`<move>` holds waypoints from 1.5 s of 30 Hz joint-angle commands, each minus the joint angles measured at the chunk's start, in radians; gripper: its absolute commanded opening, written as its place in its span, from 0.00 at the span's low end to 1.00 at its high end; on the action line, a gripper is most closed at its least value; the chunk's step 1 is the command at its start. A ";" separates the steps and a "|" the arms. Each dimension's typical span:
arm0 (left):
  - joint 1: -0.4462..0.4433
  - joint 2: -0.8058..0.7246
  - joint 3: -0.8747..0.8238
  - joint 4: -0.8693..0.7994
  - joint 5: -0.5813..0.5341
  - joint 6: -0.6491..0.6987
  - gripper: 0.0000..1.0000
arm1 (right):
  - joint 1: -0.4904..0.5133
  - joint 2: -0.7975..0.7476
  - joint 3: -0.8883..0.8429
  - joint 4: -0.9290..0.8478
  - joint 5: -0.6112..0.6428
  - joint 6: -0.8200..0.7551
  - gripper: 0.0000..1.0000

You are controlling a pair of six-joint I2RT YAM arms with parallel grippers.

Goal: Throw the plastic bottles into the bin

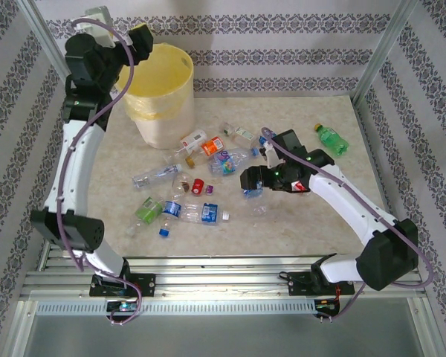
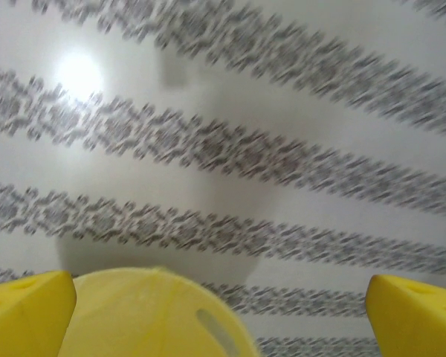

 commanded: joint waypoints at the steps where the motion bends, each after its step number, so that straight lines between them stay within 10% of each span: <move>1: -0.039 -0.058 0.038 -0.077 0.090 -0.017 1.00 | -0.008 0.017 -0.030 -0.049 0.031 0.037 0.97; 11: -0.157 -0.151 -0.012 -0.178 0.211 -0.045 1.00 | -0.007 0.113 -0.011 -0.076 0.085 0.022 0.97; 45: -0.309 -0.372 -0.298 -0.337 0.122 -0.077 1.00 | 0.004 0.429 0.020 0.005 0.108 -0.023 0.86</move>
